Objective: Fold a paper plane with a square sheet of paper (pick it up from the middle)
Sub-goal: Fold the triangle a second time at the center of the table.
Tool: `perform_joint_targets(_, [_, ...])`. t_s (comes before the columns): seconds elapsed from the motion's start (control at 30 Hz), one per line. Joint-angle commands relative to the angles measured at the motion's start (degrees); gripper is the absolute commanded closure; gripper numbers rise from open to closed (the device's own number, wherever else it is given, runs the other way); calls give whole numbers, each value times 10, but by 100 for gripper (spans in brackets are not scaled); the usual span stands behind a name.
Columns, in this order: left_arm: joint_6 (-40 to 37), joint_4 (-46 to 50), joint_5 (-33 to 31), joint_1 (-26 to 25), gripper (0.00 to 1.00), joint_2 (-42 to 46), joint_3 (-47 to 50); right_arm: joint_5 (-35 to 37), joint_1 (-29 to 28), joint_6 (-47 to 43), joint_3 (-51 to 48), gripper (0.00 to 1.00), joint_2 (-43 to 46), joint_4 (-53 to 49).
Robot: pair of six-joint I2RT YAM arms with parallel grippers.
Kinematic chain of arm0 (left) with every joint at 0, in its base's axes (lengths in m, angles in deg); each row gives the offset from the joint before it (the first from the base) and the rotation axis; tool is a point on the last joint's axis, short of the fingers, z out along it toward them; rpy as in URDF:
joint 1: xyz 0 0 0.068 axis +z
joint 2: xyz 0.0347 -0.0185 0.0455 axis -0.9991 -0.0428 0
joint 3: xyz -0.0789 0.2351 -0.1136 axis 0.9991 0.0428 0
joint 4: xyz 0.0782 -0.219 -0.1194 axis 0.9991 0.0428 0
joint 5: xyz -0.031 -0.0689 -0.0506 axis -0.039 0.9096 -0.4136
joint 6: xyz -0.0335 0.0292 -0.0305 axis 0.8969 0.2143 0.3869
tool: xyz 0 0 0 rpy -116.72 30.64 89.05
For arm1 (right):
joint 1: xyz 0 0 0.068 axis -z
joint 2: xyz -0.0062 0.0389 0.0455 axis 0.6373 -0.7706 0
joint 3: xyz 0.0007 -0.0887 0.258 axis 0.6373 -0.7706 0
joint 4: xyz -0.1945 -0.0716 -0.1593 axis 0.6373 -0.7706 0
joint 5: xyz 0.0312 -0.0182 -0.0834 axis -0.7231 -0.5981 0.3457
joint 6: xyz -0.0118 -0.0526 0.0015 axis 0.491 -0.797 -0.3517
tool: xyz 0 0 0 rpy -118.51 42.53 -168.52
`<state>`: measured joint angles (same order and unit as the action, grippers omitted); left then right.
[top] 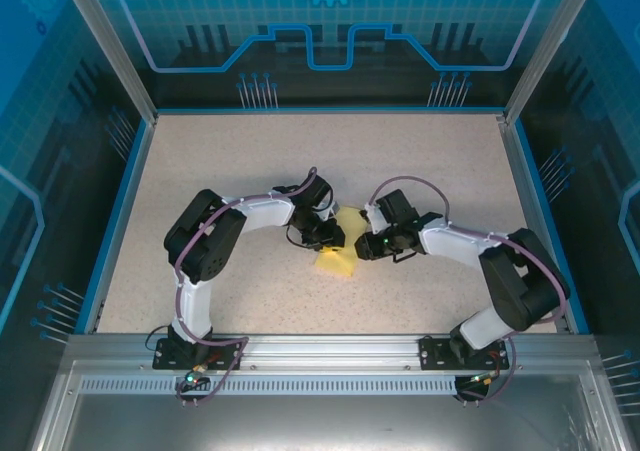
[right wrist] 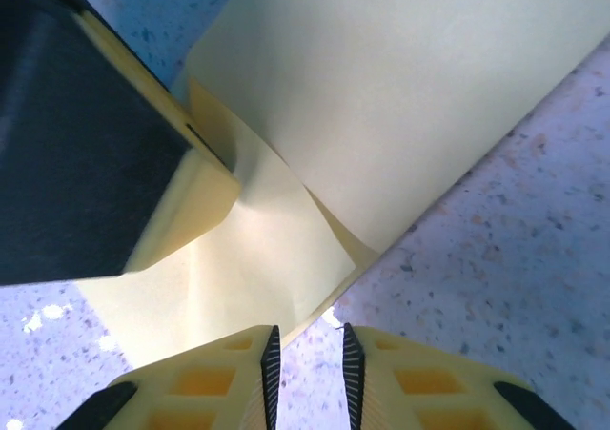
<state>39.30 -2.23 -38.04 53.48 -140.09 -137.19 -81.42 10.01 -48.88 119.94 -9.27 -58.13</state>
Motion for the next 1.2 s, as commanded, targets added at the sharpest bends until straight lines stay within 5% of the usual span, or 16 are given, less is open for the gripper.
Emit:
perform_joint_targets(0.0, [-21, 36, -43, 1, 76, -40, 6, -1, 3, 10, -4, 74, 37, -34])
perform_joint_targets(0.27, [-19, 32, -43, 0, 76, -44, 5, -94, -36, 100, -29, 84, 13, 74])
perform_joint_targets(1.17, [-22, 32, -46, 9, 76, -62, 2, -74, -70, 95, -64, 88, -64, 98])
